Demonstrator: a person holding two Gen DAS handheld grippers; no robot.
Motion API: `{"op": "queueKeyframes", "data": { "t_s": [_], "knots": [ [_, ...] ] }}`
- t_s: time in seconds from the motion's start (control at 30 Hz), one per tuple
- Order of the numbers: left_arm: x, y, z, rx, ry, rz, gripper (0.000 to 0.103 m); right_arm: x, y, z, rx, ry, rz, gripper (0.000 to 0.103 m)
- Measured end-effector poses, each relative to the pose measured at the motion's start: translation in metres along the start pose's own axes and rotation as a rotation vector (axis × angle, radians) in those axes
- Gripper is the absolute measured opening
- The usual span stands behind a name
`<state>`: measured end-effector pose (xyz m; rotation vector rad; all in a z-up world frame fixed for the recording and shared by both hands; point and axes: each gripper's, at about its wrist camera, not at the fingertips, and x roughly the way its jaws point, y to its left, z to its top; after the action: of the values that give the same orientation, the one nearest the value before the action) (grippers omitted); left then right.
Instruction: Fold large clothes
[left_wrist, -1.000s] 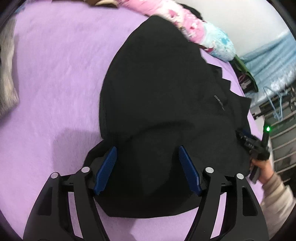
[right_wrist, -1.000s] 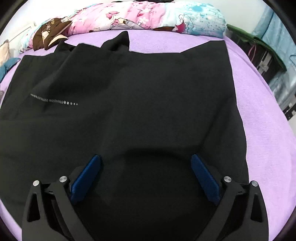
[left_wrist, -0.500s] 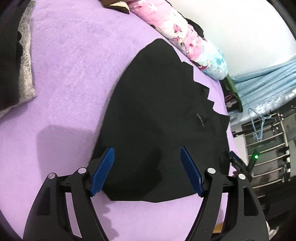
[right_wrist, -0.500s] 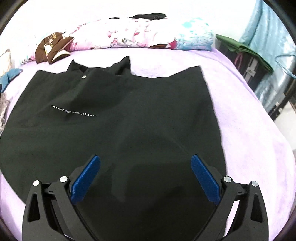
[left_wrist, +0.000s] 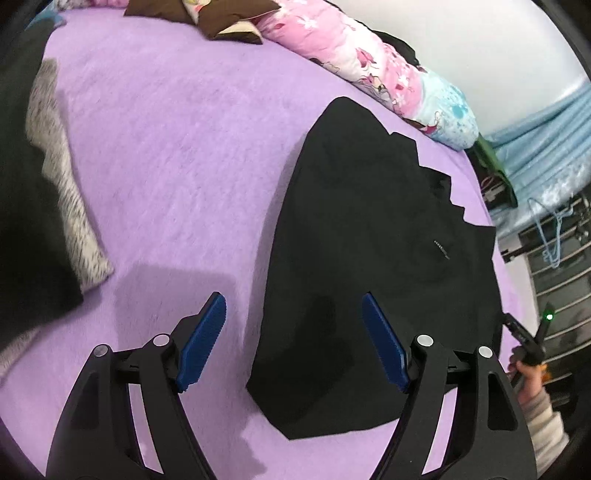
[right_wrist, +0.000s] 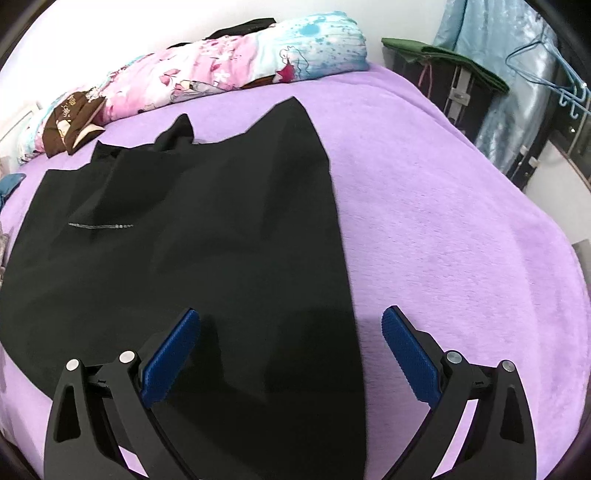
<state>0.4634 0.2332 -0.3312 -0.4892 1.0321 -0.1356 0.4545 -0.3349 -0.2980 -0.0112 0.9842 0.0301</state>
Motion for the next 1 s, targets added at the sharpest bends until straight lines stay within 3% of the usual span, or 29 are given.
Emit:
{"op": "queueKeyframes", "data": {
  "t_s": [0.4,0.8,1.0],
  "knots": [
    [0.017,-0.019,0.003,0.061,0.021,-0.007,0.073,0.007,0.014,0.0,-0.031,-0.021,0.074,0.097],
    [0.066,-0.004,-0.005,0.025,0.141,0.02,0.076,0.049,0.017,-0.014,-0.012,0.047,0.084,0.097],
    [0.042,-0.005,0.009,0.033,0.119,-0.027,0.075,0.03,0.013,-0.005,-0.037,0.027,0.105,0.097]
  ]
}}
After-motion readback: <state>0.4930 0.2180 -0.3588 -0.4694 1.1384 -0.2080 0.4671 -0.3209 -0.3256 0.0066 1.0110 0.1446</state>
